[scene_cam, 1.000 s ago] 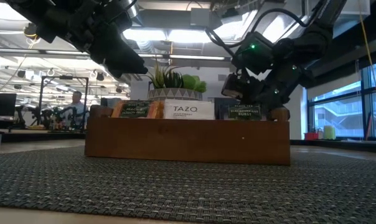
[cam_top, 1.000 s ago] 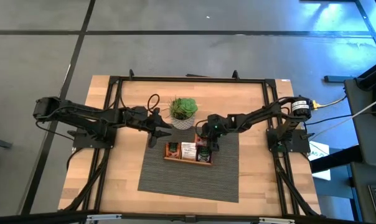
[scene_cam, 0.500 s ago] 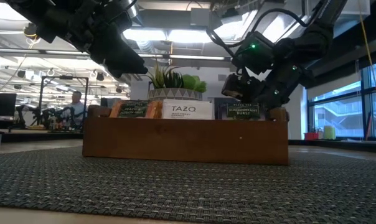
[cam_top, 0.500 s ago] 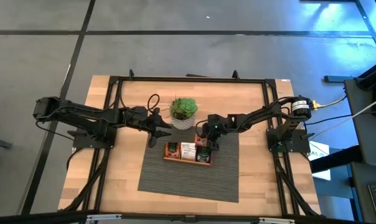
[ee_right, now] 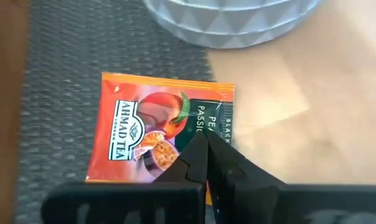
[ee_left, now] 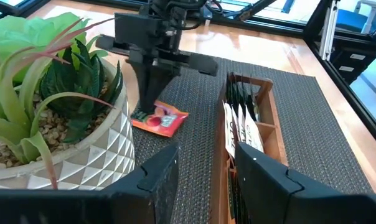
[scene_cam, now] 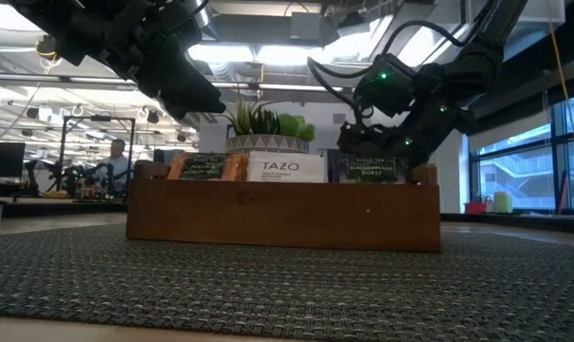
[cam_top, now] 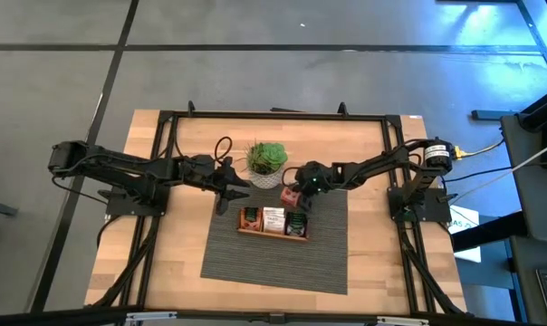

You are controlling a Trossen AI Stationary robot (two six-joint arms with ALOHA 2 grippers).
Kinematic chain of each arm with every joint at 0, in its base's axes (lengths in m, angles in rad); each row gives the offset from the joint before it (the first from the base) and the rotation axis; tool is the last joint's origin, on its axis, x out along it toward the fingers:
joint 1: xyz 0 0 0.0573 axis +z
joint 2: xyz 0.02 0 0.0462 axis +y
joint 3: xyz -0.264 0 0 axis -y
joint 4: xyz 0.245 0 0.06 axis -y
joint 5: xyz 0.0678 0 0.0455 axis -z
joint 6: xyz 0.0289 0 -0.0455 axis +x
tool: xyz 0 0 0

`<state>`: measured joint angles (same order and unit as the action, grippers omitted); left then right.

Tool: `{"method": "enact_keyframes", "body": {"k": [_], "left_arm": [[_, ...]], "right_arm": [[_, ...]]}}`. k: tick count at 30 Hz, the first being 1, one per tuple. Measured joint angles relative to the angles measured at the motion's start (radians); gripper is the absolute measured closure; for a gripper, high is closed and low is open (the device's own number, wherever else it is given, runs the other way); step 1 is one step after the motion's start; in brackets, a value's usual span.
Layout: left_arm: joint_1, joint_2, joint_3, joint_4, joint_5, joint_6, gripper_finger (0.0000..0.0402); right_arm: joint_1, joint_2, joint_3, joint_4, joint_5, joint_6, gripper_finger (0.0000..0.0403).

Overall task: Pick & Place Tea
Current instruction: Put the orange tea bag into the left section of the wooden organizer

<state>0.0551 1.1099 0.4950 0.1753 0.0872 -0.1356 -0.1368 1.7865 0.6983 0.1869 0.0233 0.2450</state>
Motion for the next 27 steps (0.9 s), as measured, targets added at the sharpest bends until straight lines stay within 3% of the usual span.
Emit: {"method": "enact_keyframes", "body": {"k": [5, 11, 17, 22, 27], "left_arm": [[0.000, 0.000, 0.000, 0.000, 0.000, 0.000, 0.0252], [0.000, 0.000, 0.000, 0.000, 0.000, 0.000, 0.0247], [-0.001, 0.000, 0.000, 0.000, 0.000, -0.011, 0.0250], [-0.001, 0.000, 0.000, 0.000, 0.000, -0.011, 0.0249], [-0.001, 0.000, 0.000, 0.000, 0.000, -0.010, 0.0247]], "right_arm": [[-0.008, -0.003, 0.010, -0.015, 0.132, -0.045, 0.0396], [-0.056, -0.002, 0.044, -0.077, 0.212, -0.121, 0.0396], [-0.098, -0.003, 0.080, -0.126, 0.205, -0.125, 0.0395], [-0.097, -0.031, 0.150, -0.295, 0.163, -0.230, 0.0395], [-0.104, -0.070, 0.265, -0.433, 0.157, -0.226, 0.0395]]}}
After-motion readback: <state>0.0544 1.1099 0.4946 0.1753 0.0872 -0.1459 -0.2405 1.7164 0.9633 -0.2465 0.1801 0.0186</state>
